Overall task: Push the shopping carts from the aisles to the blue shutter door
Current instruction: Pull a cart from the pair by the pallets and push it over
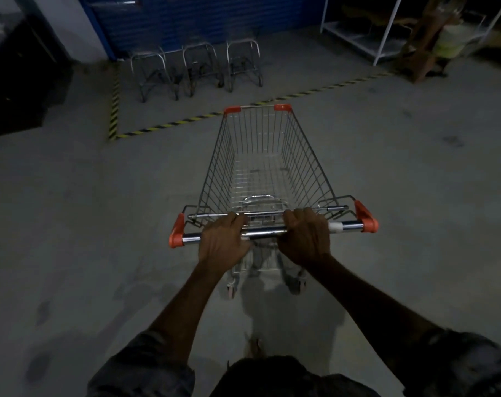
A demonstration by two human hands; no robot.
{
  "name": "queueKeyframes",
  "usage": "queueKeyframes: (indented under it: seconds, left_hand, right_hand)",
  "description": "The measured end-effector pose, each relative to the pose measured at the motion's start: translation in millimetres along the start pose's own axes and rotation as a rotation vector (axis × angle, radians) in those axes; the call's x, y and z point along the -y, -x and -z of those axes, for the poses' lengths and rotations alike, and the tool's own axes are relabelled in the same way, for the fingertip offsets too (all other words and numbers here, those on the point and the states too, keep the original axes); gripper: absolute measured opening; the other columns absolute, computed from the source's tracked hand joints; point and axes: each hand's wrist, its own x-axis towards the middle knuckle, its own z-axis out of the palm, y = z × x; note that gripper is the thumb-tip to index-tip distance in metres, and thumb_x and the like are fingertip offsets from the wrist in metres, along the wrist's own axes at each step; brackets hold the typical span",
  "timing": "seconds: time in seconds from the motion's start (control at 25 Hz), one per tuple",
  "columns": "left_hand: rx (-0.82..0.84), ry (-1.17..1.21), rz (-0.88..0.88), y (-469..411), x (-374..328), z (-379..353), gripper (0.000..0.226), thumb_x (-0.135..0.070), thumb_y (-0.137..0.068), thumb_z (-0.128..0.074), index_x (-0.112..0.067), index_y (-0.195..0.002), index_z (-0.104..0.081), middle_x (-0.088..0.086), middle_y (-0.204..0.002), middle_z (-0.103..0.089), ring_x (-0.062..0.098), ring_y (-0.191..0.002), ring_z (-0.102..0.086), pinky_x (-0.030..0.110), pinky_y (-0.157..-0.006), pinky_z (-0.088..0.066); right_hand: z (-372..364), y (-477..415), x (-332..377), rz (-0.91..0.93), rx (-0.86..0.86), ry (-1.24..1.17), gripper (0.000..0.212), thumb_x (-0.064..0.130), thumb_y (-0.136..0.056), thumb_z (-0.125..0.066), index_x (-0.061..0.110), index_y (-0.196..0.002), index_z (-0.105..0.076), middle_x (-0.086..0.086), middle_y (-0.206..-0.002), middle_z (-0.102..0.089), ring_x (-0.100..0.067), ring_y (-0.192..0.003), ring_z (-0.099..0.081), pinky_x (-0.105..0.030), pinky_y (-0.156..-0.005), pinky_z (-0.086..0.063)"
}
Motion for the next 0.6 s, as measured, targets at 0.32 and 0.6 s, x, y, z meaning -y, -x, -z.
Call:
queueKeyframes:
  seconds: [0.32,0.6]
  left_hand:
    - [0.679,0.306,0.089,-194.1,43.7,-16.9,0.092,-0.091,-0.085,-0.027,-0.041,-0.161,-0.017,-0.006,-0.168,-0.024,0.019,-0.154,-0.023,0.047,-0.125,-0.019]
    - [0.512,0.173,0.075,-323.6,51.0,-84.5,0.085,-0.093,-0.083,-0.024,-0.044,-0.15,-0.041,-0.009,-0.158,-0.043,0.017,-0.144,-0.037,0.039,-0.118,-0.032]
  right_hand:
    - [-21.3,-173.4,-60.7,-0.01,0.447,0.001,0.075,0.05,-0.077,-0.068,0.014,-0.141,-0.05,-0.008,-0.138,-0.057,-0.028,-0.126,-0.054,-0.043,-0.099,-0.05]
    - [-69.2,-289.3,-124.9,-0.012,0.39,-0.036,0.063,0.043,-0.084,-0.06,0.015,-0.14,-0.05,-0.009,-0.129,-0.059,-0.033,-0.116,-0.06,-0.045,-0.09,-0.054]
